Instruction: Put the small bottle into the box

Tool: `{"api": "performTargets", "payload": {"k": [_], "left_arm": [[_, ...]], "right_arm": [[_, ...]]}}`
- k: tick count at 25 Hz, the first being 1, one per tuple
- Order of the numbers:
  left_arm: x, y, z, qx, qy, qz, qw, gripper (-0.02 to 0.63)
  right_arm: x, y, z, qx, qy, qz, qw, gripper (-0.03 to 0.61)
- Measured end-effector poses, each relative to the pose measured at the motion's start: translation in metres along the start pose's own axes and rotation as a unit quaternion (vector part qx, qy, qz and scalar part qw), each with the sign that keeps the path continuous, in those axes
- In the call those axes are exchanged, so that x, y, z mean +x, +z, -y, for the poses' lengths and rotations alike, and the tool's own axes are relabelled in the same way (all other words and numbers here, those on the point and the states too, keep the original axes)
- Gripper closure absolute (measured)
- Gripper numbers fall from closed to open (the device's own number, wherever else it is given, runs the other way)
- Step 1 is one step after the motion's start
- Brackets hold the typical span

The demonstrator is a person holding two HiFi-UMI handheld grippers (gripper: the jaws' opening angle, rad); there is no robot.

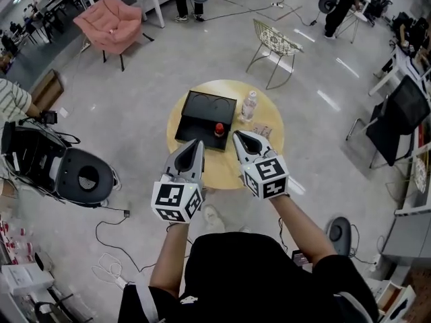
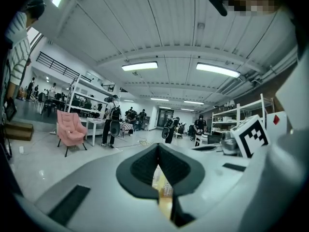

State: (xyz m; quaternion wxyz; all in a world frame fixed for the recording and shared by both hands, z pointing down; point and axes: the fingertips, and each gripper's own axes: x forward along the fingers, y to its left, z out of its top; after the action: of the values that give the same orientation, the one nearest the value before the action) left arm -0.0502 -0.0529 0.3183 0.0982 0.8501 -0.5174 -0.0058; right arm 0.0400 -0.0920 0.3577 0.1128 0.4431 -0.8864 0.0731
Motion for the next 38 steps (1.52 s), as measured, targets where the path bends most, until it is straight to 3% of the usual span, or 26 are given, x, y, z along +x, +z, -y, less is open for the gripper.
{"api": "performTargets", "payload": {"k": [24,38], "left_arm": [[-0.084,-0.006,0.128,0.032,0.028,0.040,0.9983,0.603],[-0.103,-0.005,0.142,0.043,0.039,0.046,0.9973,0.603]], "right_arm": [[-0.136,-0.005,-0.022,-0.015,0.034,0.057,0.998,0.576],[-0.159,-0.004,-0.027,-0.015,0.034,0.074,0.997,0.577]]}}
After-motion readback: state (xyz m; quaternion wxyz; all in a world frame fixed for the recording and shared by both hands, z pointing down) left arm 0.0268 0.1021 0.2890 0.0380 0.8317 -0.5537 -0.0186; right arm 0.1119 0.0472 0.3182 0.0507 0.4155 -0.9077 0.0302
